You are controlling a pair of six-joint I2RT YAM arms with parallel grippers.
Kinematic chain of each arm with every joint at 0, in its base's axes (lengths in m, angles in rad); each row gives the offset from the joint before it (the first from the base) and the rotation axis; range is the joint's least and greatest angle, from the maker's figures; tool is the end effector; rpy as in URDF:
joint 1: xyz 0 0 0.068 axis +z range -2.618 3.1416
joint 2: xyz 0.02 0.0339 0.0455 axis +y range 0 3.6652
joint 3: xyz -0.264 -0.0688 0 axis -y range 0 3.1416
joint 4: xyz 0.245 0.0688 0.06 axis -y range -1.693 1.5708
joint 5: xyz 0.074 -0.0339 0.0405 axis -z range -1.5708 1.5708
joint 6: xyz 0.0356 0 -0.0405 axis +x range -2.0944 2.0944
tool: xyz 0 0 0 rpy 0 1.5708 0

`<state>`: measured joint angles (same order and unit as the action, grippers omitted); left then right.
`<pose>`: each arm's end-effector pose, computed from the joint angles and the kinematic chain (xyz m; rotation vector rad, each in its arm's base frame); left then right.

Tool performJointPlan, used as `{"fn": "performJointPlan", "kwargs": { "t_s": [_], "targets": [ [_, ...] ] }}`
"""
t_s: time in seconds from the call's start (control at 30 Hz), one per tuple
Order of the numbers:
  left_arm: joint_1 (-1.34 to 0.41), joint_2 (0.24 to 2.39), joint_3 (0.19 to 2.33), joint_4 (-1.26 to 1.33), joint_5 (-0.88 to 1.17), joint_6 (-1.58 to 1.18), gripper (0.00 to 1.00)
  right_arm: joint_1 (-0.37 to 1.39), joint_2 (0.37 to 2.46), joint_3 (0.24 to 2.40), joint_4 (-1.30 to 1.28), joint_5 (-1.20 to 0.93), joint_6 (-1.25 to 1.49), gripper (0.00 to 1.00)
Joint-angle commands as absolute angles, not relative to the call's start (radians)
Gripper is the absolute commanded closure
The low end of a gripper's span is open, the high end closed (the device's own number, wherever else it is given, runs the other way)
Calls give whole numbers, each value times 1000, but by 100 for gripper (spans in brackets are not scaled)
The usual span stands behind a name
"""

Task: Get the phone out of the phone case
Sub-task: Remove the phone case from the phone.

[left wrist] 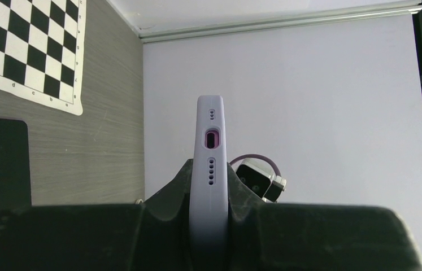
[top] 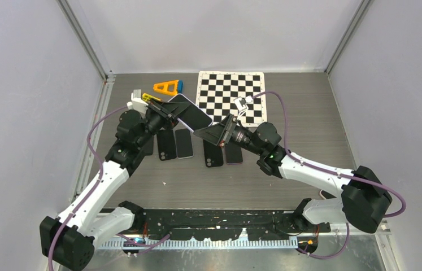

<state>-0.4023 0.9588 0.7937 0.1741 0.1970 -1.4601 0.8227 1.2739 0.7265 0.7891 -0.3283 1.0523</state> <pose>0.2078 -0.0960 0.3495 -0.7534 1.6450 -1.5638 0.1873 0.2187 0.3154 -0.1485 1.5822 1.7522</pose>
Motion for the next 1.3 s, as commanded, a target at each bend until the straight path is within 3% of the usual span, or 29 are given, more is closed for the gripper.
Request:
{"fn": "performJointPlan", "kwargs": {
  "t_s": [0.0, 0.1, 0.17, 0.3, 0.33, 0.47, 0.73, 1.27],
  "targets": [
    [-408, 940, 858, 205, 209, -1492, 100, 828, 1278, 737, 864, -344, 1034, 59],
    [-408, 940, 879, 158, 216, -1491, 100, 829, 1287, 734, 868, -354, 1028, 61],
    [-408, 936, 879, 162, 222, -1502, 100, 828, 1293, 726, 871, -347, 1020, 69],
    [-409, 937, 900, 100, 238, -1528, 100, 829, 1298, 720, 864, -350, 954, 97],
    [-408, 940, 907, 81, 251, -1546, 100, 829, 1298, 714, 843, -348, 928, 98],
    [-408, 968, 881, 168, 348, -1685, 100, 831, 1294, 718, 716, -333, 690, 99],
    [-408, 968, 820, 241, 391, -1824, 100, 834, 1300, 718, 596, -293, 472, 99],
    [-399, 979, 766, 383, 394, -1939, 100, 834, 1290, 672, 601, -176, 493, 99]
  ]
}}
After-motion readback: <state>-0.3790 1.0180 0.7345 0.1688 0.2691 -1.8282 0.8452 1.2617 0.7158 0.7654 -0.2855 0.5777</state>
